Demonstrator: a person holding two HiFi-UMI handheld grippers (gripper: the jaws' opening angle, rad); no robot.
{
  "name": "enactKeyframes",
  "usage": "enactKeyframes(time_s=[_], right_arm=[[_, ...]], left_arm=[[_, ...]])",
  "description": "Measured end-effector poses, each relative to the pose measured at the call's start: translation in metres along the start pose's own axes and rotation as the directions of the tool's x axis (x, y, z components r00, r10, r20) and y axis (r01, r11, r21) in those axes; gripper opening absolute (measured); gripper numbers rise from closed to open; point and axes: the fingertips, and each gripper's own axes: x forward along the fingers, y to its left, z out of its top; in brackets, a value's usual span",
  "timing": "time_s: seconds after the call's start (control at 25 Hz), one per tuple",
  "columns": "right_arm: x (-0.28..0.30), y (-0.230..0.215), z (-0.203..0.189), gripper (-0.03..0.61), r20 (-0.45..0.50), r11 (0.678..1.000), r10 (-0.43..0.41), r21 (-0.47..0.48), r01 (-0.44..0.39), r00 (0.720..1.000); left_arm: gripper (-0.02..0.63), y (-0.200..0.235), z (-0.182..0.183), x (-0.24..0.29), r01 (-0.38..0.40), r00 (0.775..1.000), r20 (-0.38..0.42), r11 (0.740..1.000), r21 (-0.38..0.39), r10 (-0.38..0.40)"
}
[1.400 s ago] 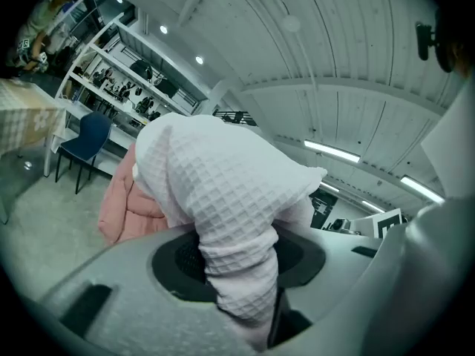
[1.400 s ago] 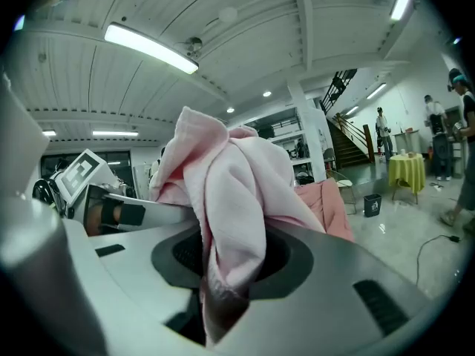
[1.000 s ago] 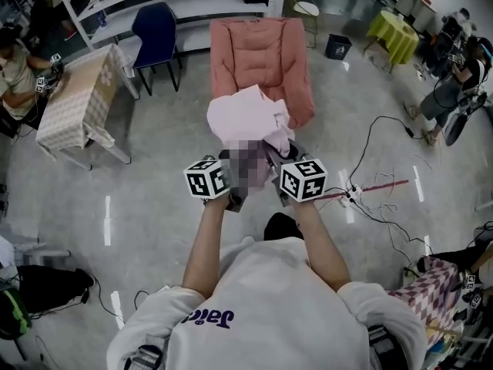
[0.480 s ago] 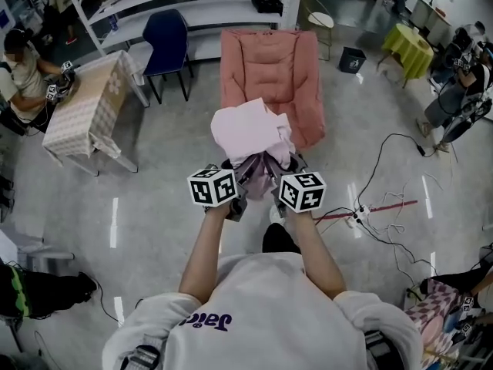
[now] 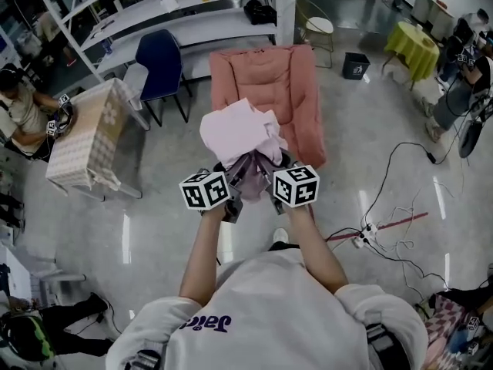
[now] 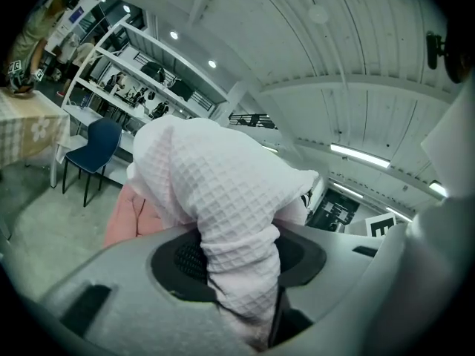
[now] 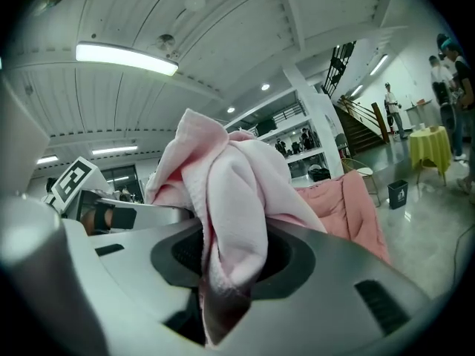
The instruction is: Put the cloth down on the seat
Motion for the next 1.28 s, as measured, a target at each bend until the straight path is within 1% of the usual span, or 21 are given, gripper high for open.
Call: enactKeyframes(time_s=[0.16,0.32,0.48,0.6,0.72,0.88,1.04,1.28], right_arm=[[0.028,-0.040,0.020,0.132,-0.018,1.000,0.012,-0.018,-0.012,1.000],[0.047,-0.072,0.027,0.133,-0.020,0.999,0.023,-0.032,-0.024,1.000],[0.064,-0.106,0.033,0.133,-0.047,0.999,0.034,-0.007,-0.034,0.998],[0.077,-0.126,0.020,0.133,-0.083,0.999,0.040,0.025,-0.038,0.996],[0.092,-0.136,0.000,0.135,-0.123,0.998,0.043,0.053,-0.036,0.992],[0.117,-0.153,-0.016,0.138,-0.166,0.996,0.042,0.080,-0.029,0.985],[0.149,-0.176,-0.024,0.142,-0.206,0.995,0.037,0.098,-0.017,0.978],[0.211,-0.207,-0.031,0.144,-0.254,0.990,0.020,0.143,0.017,0.967]], left_arm=[[0.187,0.012,0.020,0.046,-0.008,1.000,0.013,1.000,-0.017,0.008],[0.187,0.023,0.025,0.082,-0.012,0.999,0.031,1.000,-0.027,0.012],[0.187,0.032,0.030,0.118,-0.041,0.999,0.020,0.998,-0.053,0.042],[0.187,0.046,0.021,0.137,-0.072,0.997,-0.012,0.994,-0.077,0.071],[0.187,0.066,0.007,0.146,-0.099,0.994,-0.045,0.989,-0.112,0.095],[0.187,0.094,0.001,0.164,-0.124,0.990,-0.078,0.983,-0.136,0.115],[0.187,0.123,0.003,0.191,-0.137,0.986,-0.115,0.978,-0.158,0.119],[0.189,0.180,0.019,0.232,-0.149,0.979,-0.169,0.973,-0.179,0.119]])
